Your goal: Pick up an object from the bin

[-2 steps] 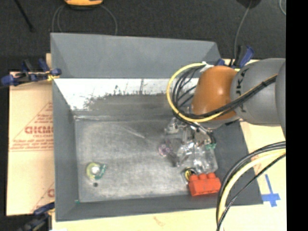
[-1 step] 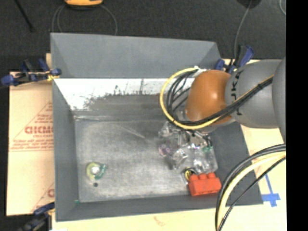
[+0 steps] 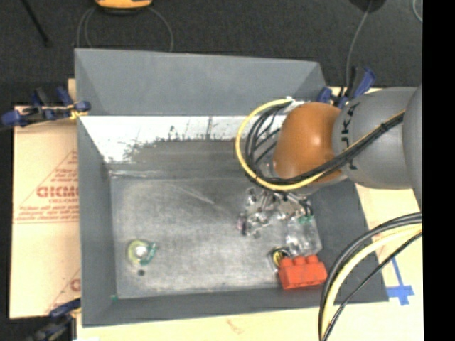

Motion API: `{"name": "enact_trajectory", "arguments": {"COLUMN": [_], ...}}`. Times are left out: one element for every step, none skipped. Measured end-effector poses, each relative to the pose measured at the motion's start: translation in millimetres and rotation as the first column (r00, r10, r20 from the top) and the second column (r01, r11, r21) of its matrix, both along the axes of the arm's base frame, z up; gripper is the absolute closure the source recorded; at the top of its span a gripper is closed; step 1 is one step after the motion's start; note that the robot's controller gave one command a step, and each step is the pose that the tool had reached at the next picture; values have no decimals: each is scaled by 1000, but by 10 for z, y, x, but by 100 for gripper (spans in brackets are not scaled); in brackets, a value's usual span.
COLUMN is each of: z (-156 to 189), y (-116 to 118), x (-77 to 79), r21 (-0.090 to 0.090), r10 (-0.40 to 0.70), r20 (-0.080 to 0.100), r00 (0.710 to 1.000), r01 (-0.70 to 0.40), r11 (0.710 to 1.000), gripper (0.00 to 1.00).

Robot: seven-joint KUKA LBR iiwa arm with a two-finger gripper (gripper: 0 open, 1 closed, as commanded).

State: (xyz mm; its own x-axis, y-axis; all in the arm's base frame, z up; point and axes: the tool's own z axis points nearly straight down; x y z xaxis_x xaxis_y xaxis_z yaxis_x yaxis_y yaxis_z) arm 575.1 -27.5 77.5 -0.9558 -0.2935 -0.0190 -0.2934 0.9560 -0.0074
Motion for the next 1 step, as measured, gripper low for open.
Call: {"name": "enact_trajectory", "arguments": {"z": [1764], "y": [-198], "x": [-88], "r21": [-3], "r10": [330], "r20": [-10], "r00": [944], "r01": [-330], "r11": [944], "gripper": [100]}}
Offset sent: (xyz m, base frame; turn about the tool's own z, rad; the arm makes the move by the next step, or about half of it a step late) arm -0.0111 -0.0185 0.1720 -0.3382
